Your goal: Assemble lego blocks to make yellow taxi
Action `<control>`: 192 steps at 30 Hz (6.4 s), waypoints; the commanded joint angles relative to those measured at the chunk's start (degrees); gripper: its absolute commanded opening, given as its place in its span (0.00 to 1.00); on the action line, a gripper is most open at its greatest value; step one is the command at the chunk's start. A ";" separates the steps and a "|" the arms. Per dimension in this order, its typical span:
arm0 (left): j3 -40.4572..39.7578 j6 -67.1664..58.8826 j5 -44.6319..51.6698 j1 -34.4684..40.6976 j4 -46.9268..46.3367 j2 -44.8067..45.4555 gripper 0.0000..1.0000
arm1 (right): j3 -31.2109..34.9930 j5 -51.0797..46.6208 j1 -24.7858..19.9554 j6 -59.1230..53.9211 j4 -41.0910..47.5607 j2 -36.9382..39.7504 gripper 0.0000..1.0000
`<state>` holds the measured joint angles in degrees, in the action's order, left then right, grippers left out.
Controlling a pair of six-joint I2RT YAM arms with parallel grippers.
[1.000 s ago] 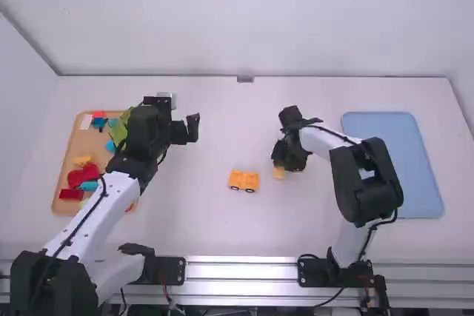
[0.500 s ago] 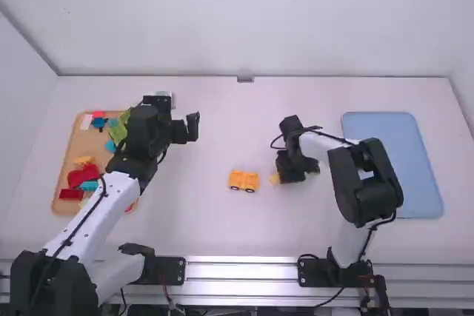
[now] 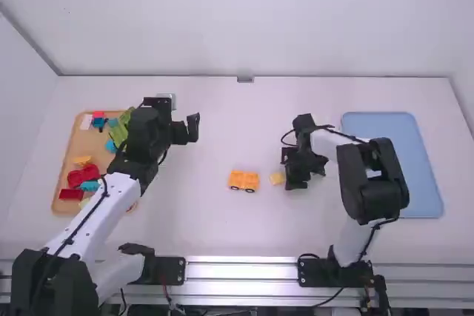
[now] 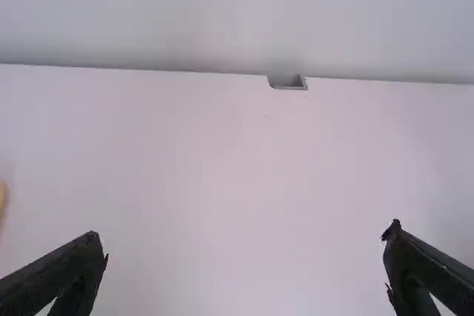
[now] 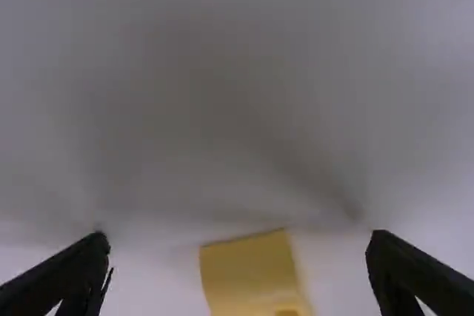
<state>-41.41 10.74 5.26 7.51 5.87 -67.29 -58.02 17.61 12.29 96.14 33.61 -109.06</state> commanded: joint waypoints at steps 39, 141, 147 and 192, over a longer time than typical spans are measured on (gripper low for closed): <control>2.14 -39.26 29.07 -0.33 -9.05 -0.55 0.99 | -33.73 32.41 -5.07 -209.39 32.72 0.39 0.98; 3.80 -66.45 52.24 7.96 7.50 -37.53 0.99 | 17.05 45.57 -13.90 -186.33 -29.03 -10.82 0.27; 3.80 -68.22 50.03 8.35 9.05 -38.03 0.99 | 11.37 48.65 -15.67 -188.54 -14.99 -9.49 0.20; -0.90 -62.64 44.76 10.88 20.11 -51.60 0.49 | 11.19 35.45 -0.48 -162.94 -28.09 2.78 0.10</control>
<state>-42.50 -51.68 52.64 18.06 26.89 -117.32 -47.22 52.31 11.60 -65.78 4.91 -107.70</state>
